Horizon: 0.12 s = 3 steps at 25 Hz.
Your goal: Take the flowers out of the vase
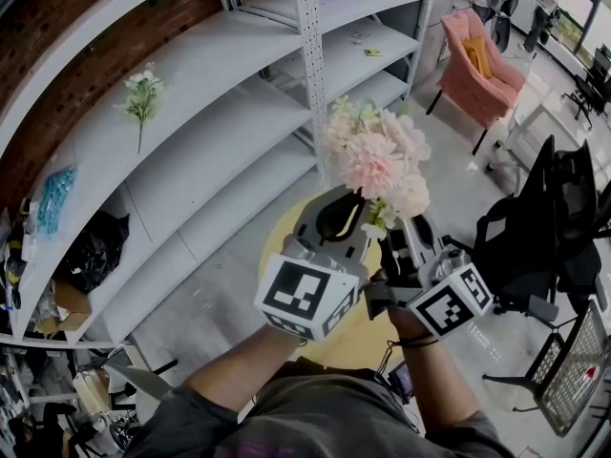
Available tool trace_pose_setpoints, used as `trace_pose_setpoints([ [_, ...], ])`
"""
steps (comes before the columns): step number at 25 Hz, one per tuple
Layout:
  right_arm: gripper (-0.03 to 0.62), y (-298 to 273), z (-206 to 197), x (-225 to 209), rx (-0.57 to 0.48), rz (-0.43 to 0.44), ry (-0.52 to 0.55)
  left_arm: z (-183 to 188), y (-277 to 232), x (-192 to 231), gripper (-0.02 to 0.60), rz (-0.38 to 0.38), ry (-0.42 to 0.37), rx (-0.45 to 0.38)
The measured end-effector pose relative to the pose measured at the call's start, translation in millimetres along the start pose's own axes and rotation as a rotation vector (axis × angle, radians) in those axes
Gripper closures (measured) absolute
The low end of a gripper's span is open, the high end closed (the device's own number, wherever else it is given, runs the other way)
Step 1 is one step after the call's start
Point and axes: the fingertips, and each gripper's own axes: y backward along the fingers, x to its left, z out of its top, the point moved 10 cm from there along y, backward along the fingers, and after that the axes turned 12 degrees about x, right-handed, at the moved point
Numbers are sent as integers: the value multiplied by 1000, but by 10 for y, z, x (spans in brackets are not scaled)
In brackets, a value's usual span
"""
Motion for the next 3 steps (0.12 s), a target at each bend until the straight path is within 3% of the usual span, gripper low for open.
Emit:
trace_pose_setpoints([
  [3,580,8,3,-4,1,-1,-1,-2,-3,-9,574,0,2,2],
])
